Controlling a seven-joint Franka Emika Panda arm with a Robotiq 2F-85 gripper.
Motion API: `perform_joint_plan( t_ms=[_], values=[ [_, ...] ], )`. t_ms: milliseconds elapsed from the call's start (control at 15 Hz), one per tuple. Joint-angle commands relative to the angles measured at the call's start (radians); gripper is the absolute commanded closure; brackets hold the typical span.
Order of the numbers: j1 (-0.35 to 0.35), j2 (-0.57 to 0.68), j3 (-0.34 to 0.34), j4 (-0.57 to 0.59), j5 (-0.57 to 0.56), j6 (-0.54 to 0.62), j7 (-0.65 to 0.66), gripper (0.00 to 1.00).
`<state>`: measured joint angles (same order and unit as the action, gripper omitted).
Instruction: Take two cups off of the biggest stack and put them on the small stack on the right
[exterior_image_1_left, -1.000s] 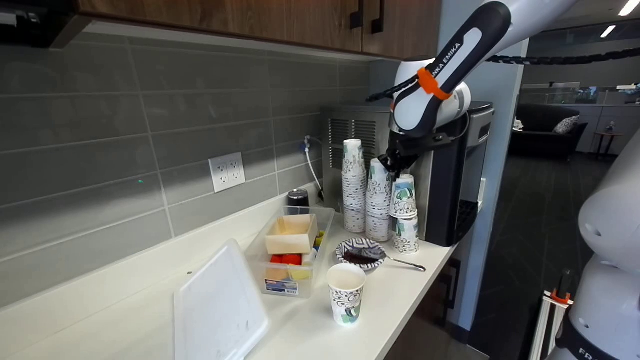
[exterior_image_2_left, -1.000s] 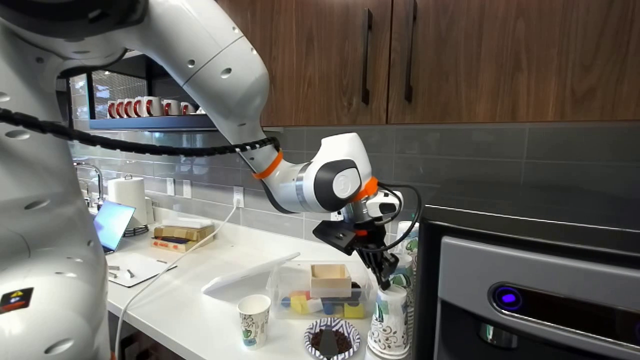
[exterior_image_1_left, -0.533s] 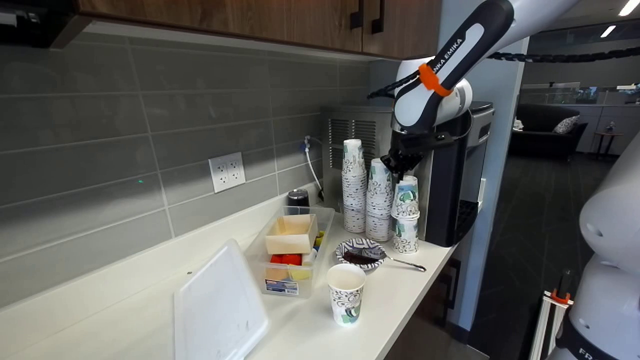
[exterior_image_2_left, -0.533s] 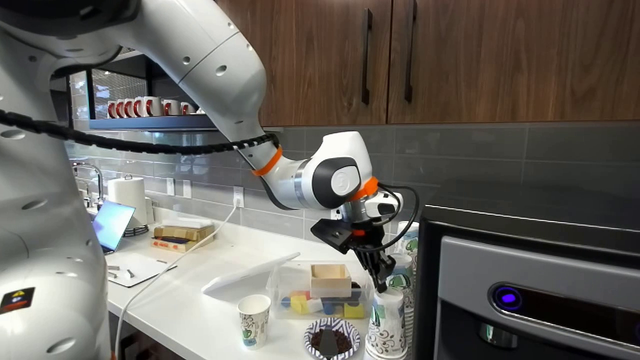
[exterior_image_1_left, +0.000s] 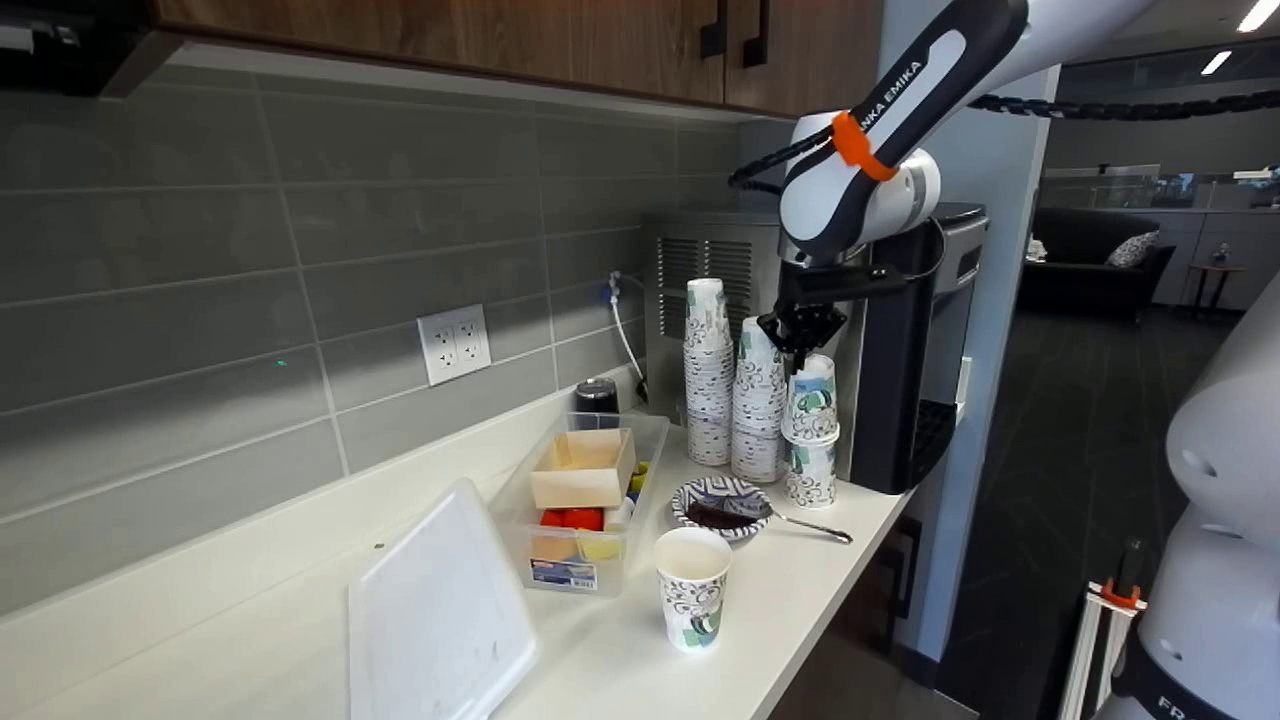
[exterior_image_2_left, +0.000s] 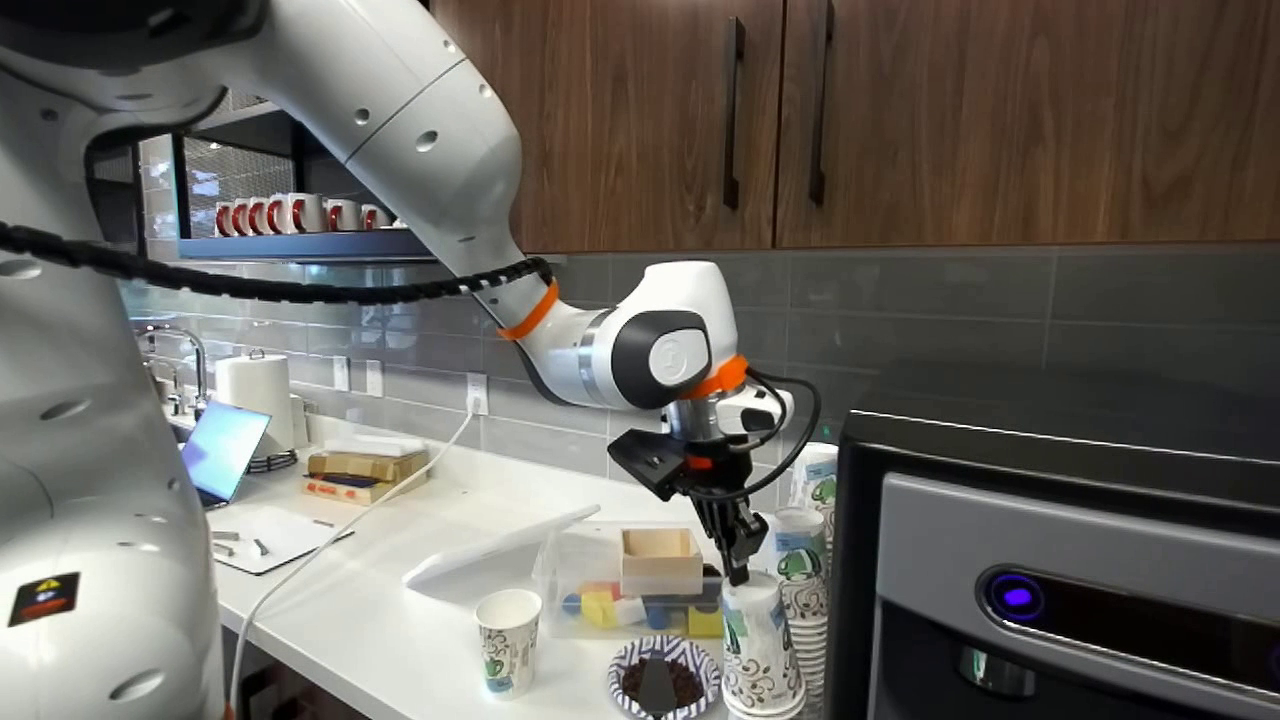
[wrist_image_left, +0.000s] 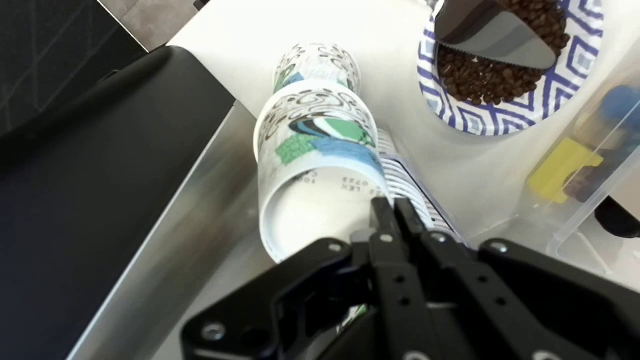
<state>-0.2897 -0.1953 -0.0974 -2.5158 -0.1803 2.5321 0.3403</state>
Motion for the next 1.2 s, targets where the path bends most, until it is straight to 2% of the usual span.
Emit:
perform_joint_plan(
  t_ms=[0, 600, 667, 733, 1133],
  values=[
    [0.015, -0.025, -0.019, -0.012, 0.031, -0.036, 0.001, 0.99],
    [-0.001, -0.021, -0.059, -0.020, 0.031, -0.012, 0.001, 0.99],
    [0.003, -0.019, -0.062, -0.019, 0.039, -0.010, -0.004, 0.69],
    [0.005, -0.020, -0.063, -0.019, 0.043, -0.009, -0.007, 0.69],
    [0.014, -0.031, -0.054, -0.023, 0.049, -0.008, -0.002, 0.24]
  ],
)
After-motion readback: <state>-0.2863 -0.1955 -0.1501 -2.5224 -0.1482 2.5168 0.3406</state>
